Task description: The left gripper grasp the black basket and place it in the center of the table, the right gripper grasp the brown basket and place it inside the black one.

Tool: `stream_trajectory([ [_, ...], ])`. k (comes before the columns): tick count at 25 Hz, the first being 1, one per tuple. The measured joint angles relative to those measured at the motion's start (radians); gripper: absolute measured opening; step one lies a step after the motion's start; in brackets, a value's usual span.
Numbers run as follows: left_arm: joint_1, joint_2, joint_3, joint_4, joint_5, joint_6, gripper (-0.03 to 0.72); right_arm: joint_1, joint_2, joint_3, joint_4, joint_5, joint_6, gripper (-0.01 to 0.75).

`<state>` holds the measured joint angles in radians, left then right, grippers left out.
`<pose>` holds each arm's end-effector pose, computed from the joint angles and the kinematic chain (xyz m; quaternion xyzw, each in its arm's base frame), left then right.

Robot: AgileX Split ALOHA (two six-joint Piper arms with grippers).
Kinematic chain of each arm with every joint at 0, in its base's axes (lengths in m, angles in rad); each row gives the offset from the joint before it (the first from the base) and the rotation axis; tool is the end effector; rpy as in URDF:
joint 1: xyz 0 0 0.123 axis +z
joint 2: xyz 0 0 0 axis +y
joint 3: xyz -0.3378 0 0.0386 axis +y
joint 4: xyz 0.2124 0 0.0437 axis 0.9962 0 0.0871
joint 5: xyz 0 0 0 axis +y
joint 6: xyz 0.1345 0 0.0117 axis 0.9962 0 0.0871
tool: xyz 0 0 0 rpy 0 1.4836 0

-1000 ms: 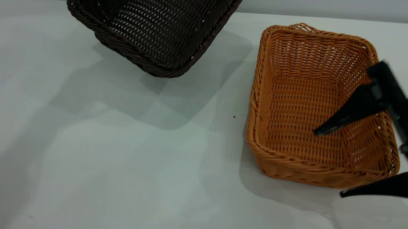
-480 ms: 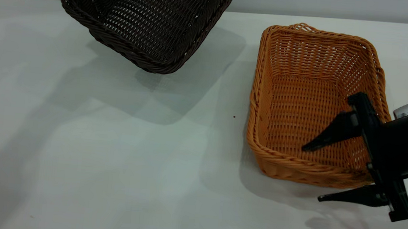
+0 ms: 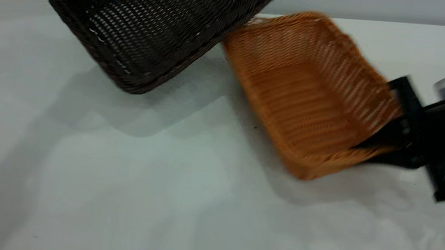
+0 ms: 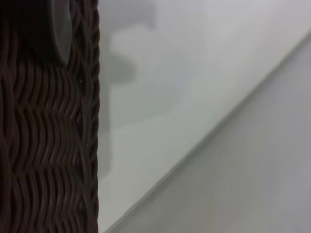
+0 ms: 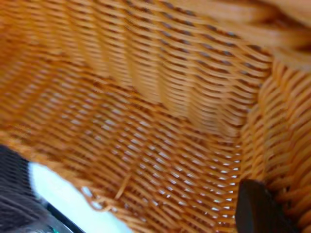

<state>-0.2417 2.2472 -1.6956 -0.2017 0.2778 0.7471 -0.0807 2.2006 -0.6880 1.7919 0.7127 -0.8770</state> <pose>0.5275 -0.1377 0.1975 0.3639 0.8385 0.0379 0.4038 0.3260 0.0601 0.0655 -0.4219 -0.8282 -0.3689 0.0055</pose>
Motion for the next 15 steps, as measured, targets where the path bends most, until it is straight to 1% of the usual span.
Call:
stream_trajectory([
  [3,0.000,0.000,0.000,-0.002,0.003,0.082,0.076,-0.133,-0.012,-0.051,-0.004,0.010,-0.050,0.067],
  [5,-0.002,0.000,0.000,-0.002,0.029,0.124,0.076,-0.218,-0.041,-0.089,-0.039,0.003,-0.072,0.067],
  [8,-0.019,0.000,0.000,-0.002,0.094,0.189,0.076,-0.302,-0.097,-0.133,-0.122,0.007,-0.075,0.067],
  [11,-0.059,0.000,0.000,-0.002,0.165,0.288,0.076,-0.341,-0.134,-0.171,-0.201,0.037,-0.076,0.067],
  [13,-0.095,0.001,0.000,-0.002,0.214,0.362,0.076,-0.348,-0.147,-0.198,-0.244,0.048,-0.072,0.067],
  [15,-0.135,0.008,0.000,-0.002,0.253,0.396,0.076,-0.348,-0.150,-0.216,-0.268,0.064,-0.067,0.067],
])
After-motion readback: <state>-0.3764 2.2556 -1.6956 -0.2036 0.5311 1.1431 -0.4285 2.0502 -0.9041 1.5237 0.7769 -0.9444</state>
